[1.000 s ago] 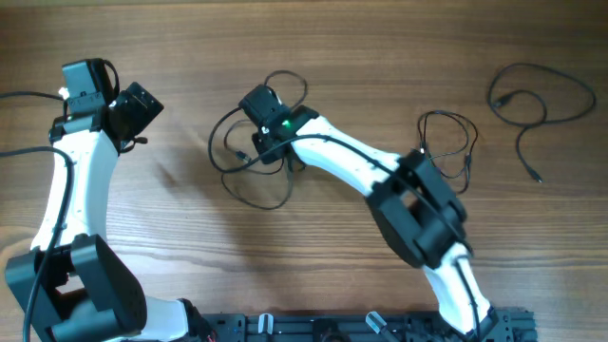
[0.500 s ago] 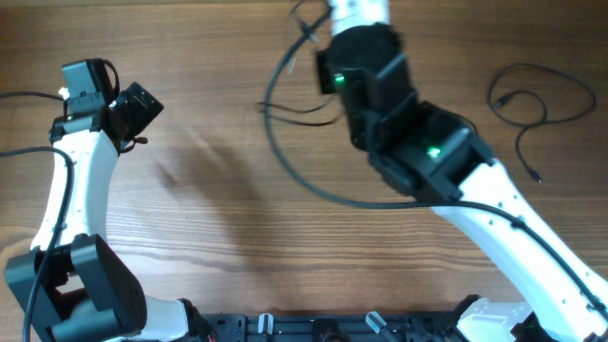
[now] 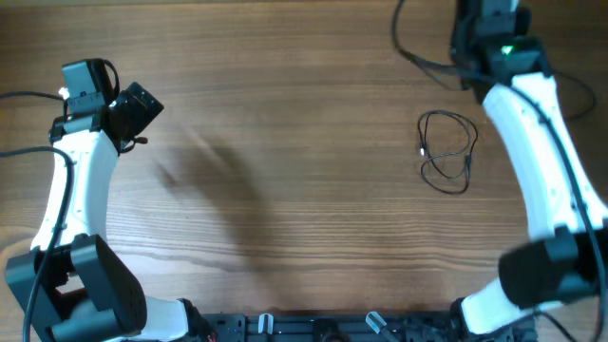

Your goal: Untangle cables

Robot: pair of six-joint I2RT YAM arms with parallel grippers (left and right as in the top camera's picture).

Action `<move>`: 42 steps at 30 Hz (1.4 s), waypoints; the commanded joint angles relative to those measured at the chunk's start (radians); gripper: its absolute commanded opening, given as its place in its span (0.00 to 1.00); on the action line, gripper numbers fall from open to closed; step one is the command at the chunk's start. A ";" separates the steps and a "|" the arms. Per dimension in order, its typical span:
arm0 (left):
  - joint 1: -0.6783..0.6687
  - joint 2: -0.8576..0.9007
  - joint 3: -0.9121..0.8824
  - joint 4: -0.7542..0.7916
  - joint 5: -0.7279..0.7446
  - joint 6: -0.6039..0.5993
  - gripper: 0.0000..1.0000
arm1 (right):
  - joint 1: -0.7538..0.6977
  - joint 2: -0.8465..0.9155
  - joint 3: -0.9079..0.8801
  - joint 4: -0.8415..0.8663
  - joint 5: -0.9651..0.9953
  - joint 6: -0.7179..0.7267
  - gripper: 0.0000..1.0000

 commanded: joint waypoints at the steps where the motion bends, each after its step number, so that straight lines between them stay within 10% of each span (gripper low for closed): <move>1: 0.008 0.010 0.003 0.000 -0.006 -0.013 1.00 | -0.067 0.102 -0.011 -0.043 -0.291 0.080 0.23; 6: 0.008 0.010 0.003 0.000 -0.006 -0.013 1.00 | -0.100 0.189 -0.010 -0.057 -0.415 0.080 0.39; 10: 0.008 0.010 0.003 0.000 -0.006 -0.013 1.00 | -0.100 0.224 -0.010 -0.060 -0.420 0.079 1.00; 24: 0.008 0.010 0.003 0.000 -0.006 -0.013 1.00 | -0.095 0.231 -0.011 -0.090 -0.944 0.082 1.00; 42: 0.008 0.010 0.003 0.000 -0.006 -0.013 1.00 | 0.078 0.233 -0.227 -0.047 -0.937 0.169 1.00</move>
